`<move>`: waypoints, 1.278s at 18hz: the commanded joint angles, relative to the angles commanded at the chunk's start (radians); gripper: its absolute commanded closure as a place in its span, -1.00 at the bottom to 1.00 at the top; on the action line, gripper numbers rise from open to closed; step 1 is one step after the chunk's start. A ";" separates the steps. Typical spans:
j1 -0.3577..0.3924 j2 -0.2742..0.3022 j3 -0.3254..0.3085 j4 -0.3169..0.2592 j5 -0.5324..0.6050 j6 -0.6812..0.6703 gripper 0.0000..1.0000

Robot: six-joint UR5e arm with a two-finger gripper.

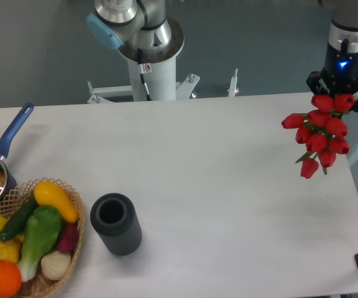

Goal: Place the flowers on the table
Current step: 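Carry the red tulip bunch in the gripper toward the table center, then lower the tulips onto the table and open the gripper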

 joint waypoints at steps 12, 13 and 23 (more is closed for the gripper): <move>-0.029 0.006 -0.110 0.023 0.000 -0.002 1.00; -0.047 0.009 -0.118 0.020 -0.002 -0.006 1.00; -0.190 -0.037 -0.184 0.118 -0.009 -0.227 1.00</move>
